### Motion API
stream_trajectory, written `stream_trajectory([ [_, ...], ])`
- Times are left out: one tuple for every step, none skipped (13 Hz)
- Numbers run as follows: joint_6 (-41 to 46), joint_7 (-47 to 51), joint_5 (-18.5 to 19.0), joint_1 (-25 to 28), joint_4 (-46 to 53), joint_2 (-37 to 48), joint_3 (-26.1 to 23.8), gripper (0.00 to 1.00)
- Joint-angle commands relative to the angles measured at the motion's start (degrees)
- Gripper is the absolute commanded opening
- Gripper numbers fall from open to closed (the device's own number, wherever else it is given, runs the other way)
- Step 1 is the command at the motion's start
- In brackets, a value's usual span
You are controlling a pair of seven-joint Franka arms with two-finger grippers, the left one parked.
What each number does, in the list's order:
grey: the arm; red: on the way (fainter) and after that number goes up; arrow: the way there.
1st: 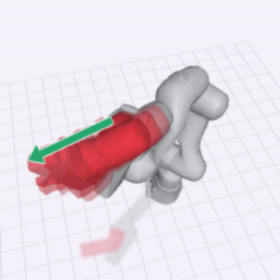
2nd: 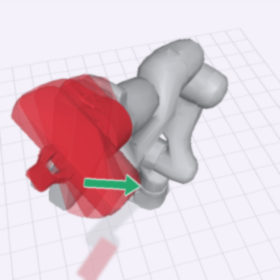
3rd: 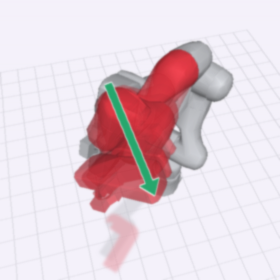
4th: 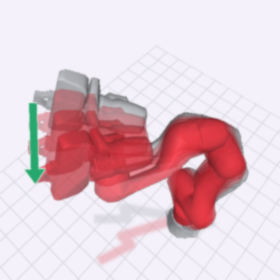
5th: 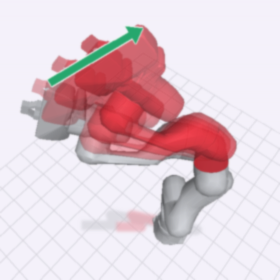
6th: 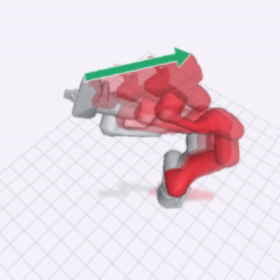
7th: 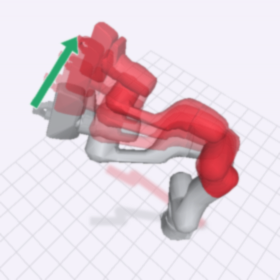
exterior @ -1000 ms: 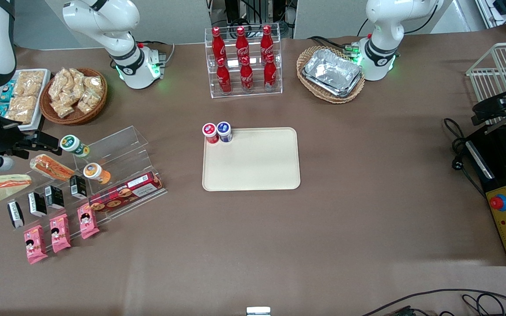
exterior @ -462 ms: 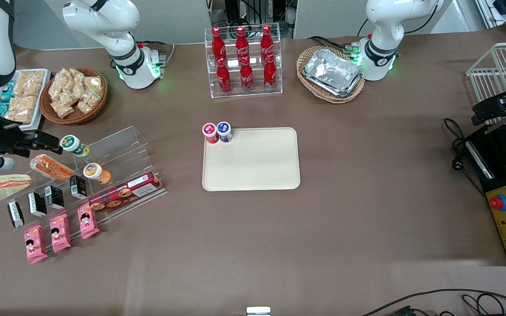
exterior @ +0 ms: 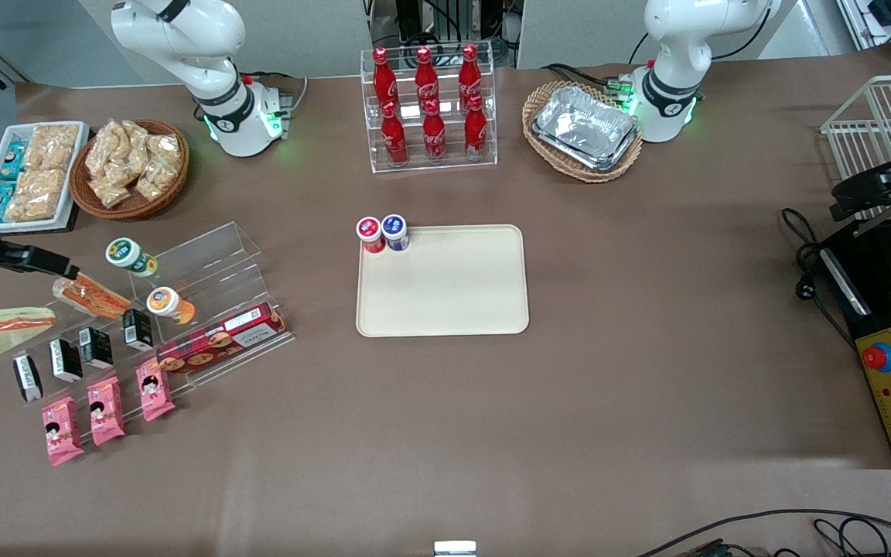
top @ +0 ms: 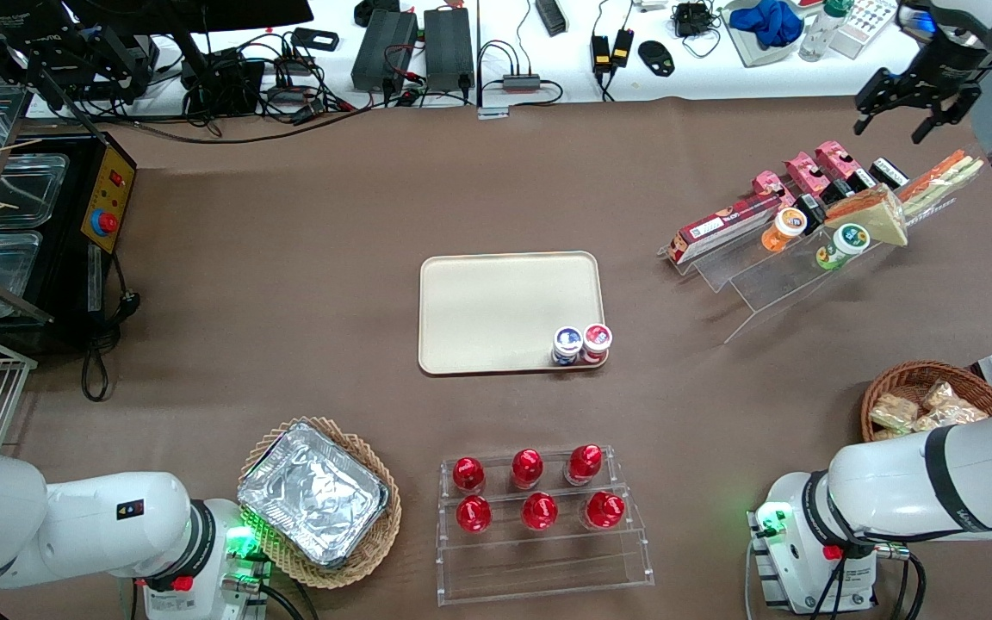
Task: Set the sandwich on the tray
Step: 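Lower the right gripper and grasp the wrapped triangle sandwich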
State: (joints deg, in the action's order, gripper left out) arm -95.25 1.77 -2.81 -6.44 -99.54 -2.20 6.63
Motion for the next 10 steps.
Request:
stream_trajectory([
  [0.8, 15.4, 0.0, -0.2, 1.4, 0.1, 0.9, 1.00],
  [0.9, 20.0, 0.0, -0.2, 1.3, 0.2, 1.4, 1.00],
  [0.9, 23.8, -0.2, -0.2, 1.4, 0.3, 2.2, 1.00],
  [0.9, 28.3, -1.0, -0.2, 1.5, 0.2, 2.8, 1.00],
  [1.5, 32.6, -2.8, -0.2, 1.6, -0.1, 3.8, 1.00],
  [1.6, 36.6, -5.1, 0.4, 1.7, -0.4, 5.3, 1.00],
  [1.3, 41.5, -5.5, 0.8, 1.6, -0.8, 5.4, 1.00],
  [0.9, 44.5, -5.5, 0.8, 1.8, -0.8, 5.4, 1.00],
  [0.7, 45.1, -5.2, 0.4, 2.2, -0.9, 5.6, 1.00],
  [-0.8, 44.7, -4.9, -0.1, 2.2, -1.1, 5.8, 1.00],
])
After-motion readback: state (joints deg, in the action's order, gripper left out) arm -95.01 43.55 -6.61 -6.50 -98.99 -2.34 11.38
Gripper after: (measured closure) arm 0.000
